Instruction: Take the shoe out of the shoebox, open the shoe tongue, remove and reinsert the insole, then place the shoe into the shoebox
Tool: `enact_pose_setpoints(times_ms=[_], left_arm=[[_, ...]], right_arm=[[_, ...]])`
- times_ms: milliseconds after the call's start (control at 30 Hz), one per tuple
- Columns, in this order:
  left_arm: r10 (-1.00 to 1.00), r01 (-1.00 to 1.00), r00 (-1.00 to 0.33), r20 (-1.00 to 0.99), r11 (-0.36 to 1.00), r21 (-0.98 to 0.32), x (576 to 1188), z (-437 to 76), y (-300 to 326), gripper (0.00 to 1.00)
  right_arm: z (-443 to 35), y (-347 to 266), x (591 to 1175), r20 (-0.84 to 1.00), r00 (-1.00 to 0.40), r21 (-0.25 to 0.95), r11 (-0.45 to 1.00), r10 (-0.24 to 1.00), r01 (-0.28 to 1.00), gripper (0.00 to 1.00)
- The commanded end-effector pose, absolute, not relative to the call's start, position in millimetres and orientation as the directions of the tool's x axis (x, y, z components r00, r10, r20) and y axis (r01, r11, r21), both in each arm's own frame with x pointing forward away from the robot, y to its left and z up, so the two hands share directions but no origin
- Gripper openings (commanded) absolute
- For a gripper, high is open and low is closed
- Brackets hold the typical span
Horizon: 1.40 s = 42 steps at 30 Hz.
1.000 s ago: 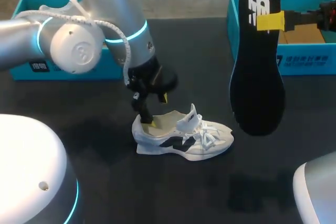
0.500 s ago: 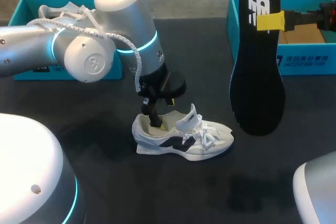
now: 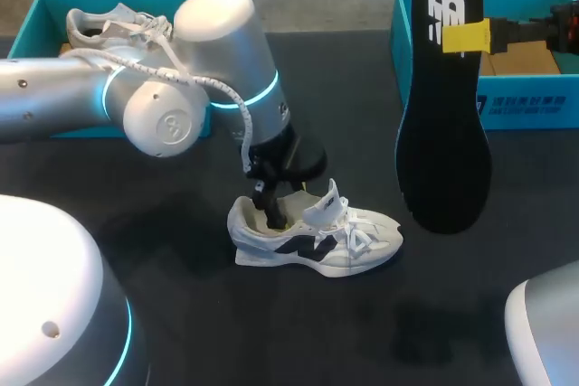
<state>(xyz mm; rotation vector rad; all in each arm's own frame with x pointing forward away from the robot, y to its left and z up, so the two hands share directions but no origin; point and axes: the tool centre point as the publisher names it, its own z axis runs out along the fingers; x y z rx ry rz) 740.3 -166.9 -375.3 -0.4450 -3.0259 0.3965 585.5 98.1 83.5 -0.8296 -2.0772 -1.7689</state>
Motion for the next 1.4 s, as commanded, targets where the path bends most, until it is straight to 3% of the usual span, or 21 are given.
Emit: enact_pose_setpoints(times_ms=[33,267,500,600,633,700,767,800,1400], left_arm=[[0.29,0.276,-0.957,0.016,0.927,-0.254,743,-382,-172,0.93],[0.293,0.283,-0.956,0.005,0.925,-0.252,745,-382,-175,0.66],[0.302,0.292,-0.953,0.001,0.923,-0.252,746,-384,-178,0.6],[0.304,0.293,-0.953,0.003,0.922,-0.251,746,-384,-179,0.47],[0.304,0.293,-0.953,0.004,0.922,-0.251,746,-385,-179,0.39],[0.303,0.291,-0.953,0.008,0.923,-0.252,746,-386,-179,0.33],[0.302,0.288,-0.953,0.017,0.924,-0.253,746,-387,-178,0.06],[0.305,0.29,-0.952,0.021,0.923,-0.252,745,-388,-178,0.0],[0.47,0.436,-0.882,0.027,0.838,-0.329,747,-354,-173,0.0]], right_arm=[[85,100,589,0.563,-0.792,0.799,0.088,0.238,0.595,0.0],[85,100,589,0.563,-0.792,0.799,0.088,0.238,0.595,0.0],[85,100,589,0.563,-0.792,0.799,0.088,0.238,0.595,0.0],[85,100,589,0.563,-0.792,0.799,0.088,0.238,0.595,0.0],[85,100,589,0.563,-0.792,0.799,0.088,0.238,0.595,0.0],[85,100,589,0.563,-0.792,0.799,0.088,0.238,0.595,0.0],[85,100,589,0.563,-0.792,0.799,0.088,0.238,0.595,0.0],[85,100,589,0.563,-0.792,0.799,0.088,0.238,0.595,0.0],[85,100,589,0.563,-0.792,0.799,0.088,0.238,0.595,0.0]])
